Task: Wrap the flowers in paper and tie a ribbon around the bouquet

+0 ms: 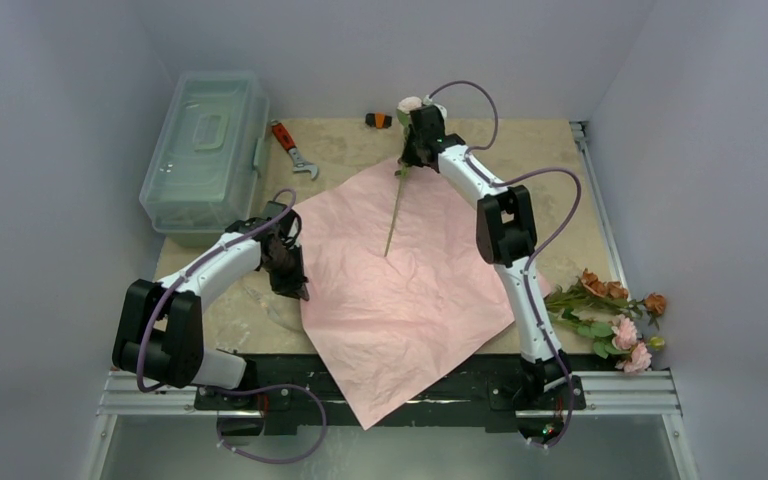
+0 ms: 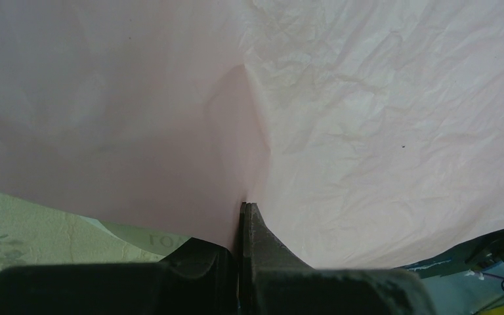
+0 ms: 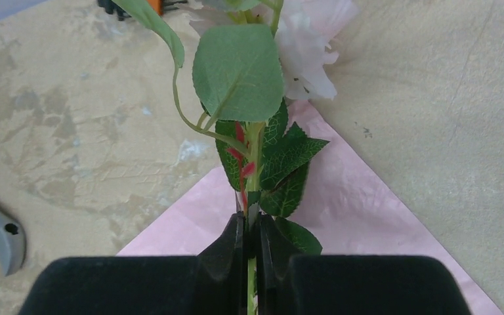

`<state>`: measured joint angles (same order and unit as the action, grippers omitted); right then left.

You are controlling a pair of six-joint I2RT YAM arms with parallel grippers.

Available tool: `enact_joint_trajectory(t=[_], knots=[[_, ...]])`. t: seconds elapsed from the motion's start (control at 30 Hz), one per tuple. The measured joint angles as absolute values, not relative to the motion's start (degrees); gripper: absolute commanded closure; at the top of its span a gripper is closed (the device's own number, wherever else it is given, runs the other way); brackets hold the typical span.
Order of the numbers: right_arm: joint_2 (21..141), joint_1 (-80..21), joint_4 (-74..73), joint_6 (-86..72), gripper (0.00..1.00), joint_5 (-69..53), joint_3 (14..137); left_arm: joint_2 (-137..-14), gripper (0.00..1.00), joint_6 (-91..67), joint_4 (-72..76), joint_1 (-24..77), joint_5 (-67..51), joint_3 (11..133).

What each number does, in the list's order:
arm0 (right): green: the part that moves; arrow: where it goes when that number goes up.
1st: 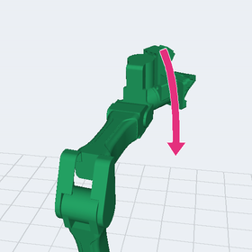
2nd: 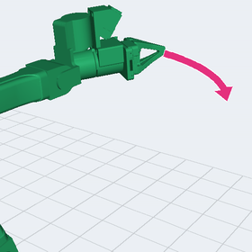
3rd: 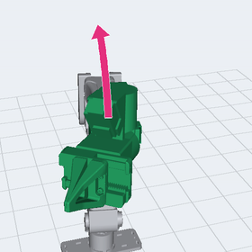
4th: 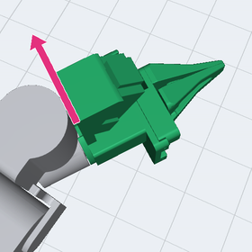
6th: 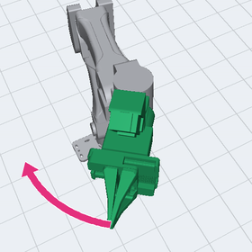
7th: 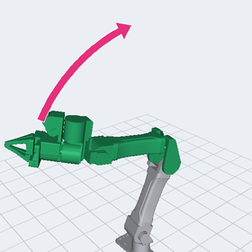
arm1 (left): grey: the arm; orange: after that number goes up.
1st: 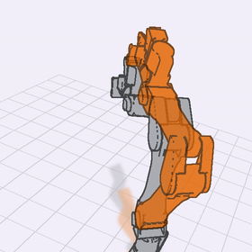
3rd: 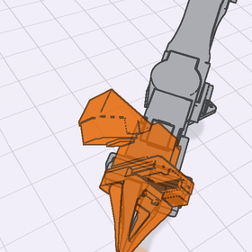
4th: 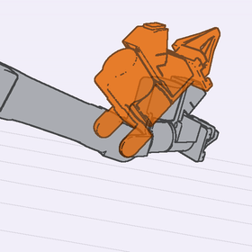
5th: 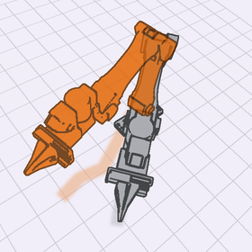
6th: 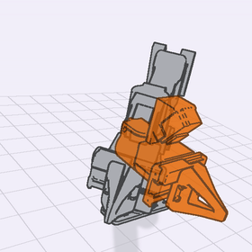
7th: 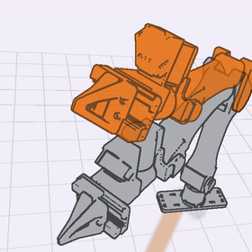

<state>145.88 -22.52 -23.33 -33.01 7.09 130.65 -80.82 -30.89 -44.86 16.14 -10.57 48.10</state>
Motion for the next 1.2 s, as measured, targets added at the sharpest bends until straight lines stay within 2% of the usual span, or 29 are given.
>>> enact_joint_trajectory(t=[0.07, 0.17, 0.4, 0.77, 0.93, 1.07, 1.2], knots=[[146.7, -22.4, -23.5, -33.5, 0.78, 7.2, 130.6, -80.8, 1.00, -30.9, -44.9, 16.1, -10.4, 48.1], [147.3, -22.1, -24.0, -34.2, 0.72, 7.2, 130.6, -80.8, 1.00, -30.9, -45.0, 16.1, -10.2, 48.1], [147.4, -21.8, -24.4, -34.7, 0.49, 8.0, 131.1, -80.8, 1.00, -31.0, -45.1, 16.1, -10.2, 48.1], [144.9, -20.7, -28.1, -35.2, 0.19, 8.5, 131.2, -80.8, 1.00, -31.0, -45.1, 16.1, -10.0, 48.1], [134.9, -19.9, -30.9, -35.2, 0.01, 10.2, 126.9, -80.8, 1.00, -31.0, -45.1, 16.1, -9.7, 48.1], [119.5, -18.8, -33.7, -38.2, 0.01, 13.0, 115.3, -80.3, 1.00, -31.0, -45.0, 16.1, -9.6, 48.1], [100.7, -14.0, -36.4, -45.0, 0.01, 12.5, 95.0, -79.8, 1.00, -31.0, -44.9, 16.1, -9.5, 48.1]])
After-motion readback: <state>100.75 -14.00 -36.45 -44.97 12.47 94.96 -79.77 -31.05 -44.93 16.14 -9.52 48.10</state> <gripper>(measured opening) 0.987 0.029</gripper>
